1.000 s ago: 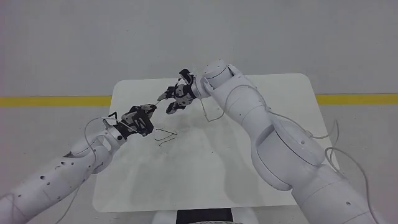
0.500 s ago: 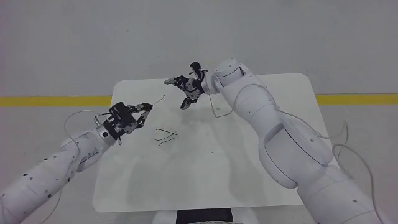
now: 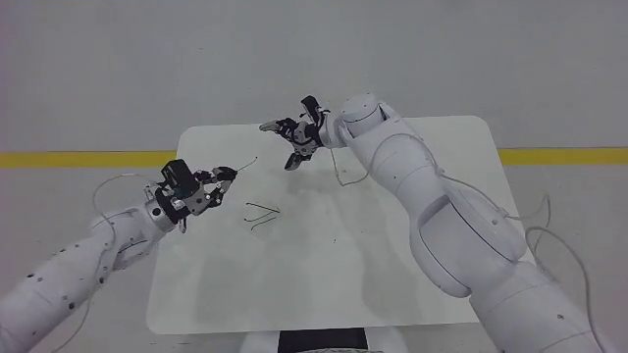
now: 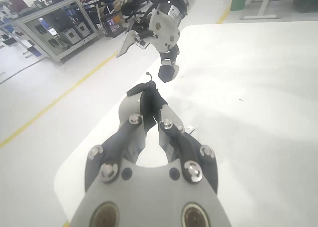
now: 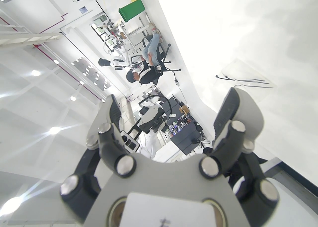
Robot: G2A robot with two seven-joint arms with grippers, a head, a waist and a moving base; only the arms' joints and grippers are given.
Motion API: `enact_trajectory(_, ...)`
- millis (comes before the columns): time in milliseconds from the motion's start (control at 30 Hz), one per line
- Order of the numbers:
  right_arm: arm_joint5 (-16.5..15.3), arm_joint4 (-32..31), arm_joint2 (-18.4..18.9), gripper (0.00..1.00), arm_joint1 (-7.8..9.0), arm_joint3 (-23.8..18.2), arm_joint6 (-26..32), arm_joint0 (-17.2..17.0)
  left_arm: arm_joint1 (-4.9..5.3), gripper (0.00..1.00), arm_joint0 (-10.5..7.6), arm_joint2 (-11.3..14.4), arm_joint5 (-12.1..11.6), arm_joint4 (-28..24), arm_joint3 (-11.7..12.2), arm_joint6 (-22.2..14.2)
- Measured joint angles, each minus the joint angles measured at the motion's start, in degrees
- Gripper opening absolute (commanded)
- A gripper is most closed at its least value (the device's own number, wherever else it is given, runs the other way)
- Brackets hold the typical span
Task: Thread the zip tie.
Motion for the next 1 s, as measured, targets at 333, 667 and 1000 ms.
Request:
enact_trajectory(333,4.5,2.4,2.6,1.00,1.85,0.8,5.1,-1.1,2.76,0.00,-1.07,10.2,-0.1,-21.9,-3.6,2.5)
enact_trajectory(667,5.9,3.8,5.1,1.00,3.80,0.0,9.1,-2.0,6.68,0.00,-8.47,22.9,-0.1,-30.7,-5.9,4.1)
enact_trajectory(1000,5.9,4.0,5.4,1.00,4.03,-0.4,10.9,-2.4,7.54,0.00,-13.19,28.5,-0.1,-34.4,-5.5,5.9)
